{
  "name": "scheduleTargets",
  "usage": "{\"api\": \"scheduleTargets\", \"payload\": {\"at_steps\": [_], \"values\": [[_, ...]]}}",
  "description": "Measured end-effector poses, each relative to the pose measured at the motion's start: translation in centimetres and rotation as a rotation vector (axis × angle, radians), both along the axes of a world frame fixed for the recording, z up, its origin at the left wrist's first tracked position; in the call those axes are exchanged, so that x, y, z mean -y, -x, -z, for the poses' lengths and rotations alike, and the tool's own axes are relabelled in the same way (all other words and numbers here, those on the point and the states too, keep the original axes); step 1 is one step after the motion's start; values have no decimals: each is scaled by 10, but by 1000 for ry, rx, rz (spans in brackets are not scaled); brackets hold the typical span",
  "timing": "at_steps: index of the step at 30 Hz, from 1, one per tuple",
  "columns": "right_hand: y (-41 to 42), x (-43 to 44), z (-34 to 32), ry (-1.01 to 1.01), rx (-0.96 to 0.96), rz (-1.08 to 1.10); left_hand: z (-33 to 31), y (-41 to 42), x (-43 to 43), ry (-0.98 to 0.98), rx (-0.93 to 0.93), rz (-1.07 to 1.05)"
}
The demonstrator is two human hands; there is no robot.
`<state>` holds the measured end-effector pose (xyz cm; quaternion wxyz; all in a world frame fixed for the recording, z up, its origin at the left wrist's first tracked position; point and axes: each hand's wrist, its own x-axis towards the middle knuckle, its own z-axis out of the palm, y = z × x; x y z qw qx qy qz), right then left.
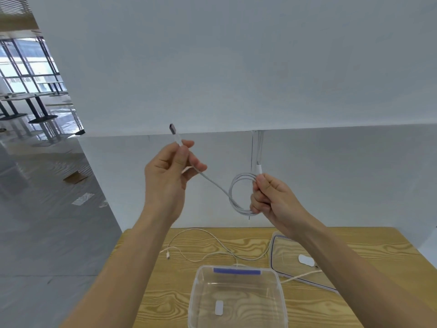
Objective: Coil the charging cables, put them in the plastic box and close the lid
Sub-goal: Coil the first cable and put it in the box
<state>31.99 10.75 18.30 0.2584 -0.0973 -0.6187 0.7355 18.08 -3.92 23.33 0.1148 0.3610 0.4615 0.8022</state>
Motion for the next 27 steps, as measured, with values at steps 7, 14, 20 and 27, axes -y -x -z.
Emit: {"api": "scheduleTargets", "payload": {"at_steps": [7, 14, 20, 27], "values": [[-4, 3, -10, -119, 73, -236, -2, 18, 6, 341, -178, -111], [-5, 3, -24, -244, 176, -283, -1, 23, -4, 725, -372, 119], [-3, 3, -28, -255, 173, -199, 0, 26, -10, 802, -453, 353], [3, 6, -23, -125, 75, -112, 22, 4, -25, 485, -98, 533]]}}
